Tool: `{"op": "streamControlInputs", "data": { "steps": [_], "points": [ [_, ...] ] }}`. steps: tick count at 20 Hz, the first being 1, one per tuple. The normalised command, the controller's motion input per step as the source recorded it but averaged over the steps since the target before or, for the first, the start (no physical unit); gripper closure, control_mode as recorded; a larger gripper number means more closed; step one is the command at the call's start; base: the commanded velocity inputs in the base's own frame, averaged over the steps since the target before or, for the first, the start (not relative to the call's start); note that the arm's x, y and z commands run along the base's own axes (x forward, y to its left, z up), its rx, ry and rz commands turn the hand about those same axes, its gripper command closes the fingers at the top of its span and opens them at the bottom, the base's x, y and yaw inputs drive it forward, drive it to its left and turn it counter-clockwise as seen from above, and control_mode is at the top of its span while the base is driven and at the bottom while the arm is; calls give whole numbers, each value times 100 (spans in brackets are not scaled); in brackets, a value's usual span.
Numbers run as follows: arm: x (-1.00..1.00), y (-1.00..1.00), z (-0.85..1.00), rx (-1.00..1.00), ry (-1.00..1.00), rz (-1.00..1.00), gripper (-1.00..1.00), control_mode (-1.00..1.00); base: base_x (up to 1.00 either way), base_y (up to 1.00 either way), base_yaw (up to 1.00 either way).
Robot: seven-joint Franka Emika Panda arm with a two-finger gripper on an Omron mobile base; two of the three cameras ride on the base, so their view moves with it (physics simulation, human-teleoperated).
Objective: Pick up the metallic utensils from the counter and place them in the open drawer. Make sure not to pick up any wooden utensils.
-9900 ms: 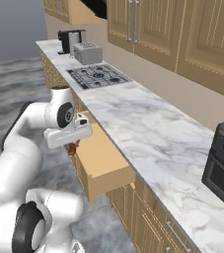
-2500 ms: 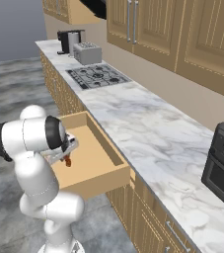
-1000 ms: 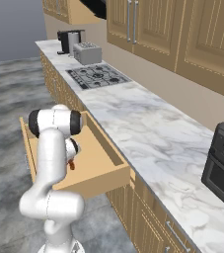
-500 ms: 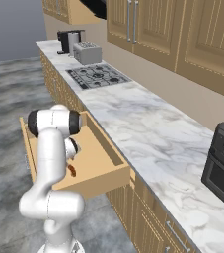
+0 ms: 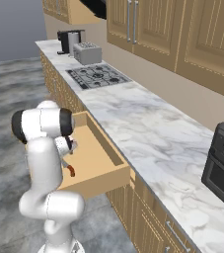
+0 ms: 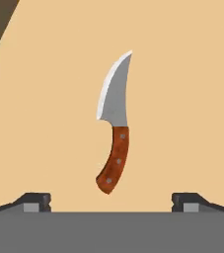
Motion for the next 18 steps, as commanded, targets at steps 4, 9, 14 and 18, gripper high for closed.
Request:
{"op": "streamControlInputs", "data": {
  "steps": [4,9,14,18],
  "points": [
    [-100,-37,100,0,-2,0,-100,-100,0,0,0],
    [-100,-53,100,0,-6,0,-100,-100,0,0,0],
    [-100,-36,100,0,0,-3,-100,-100,0,0,0],
    [-76,-9,100,0,-5,-2,-100,-100,0,0,0]
  ]
}}
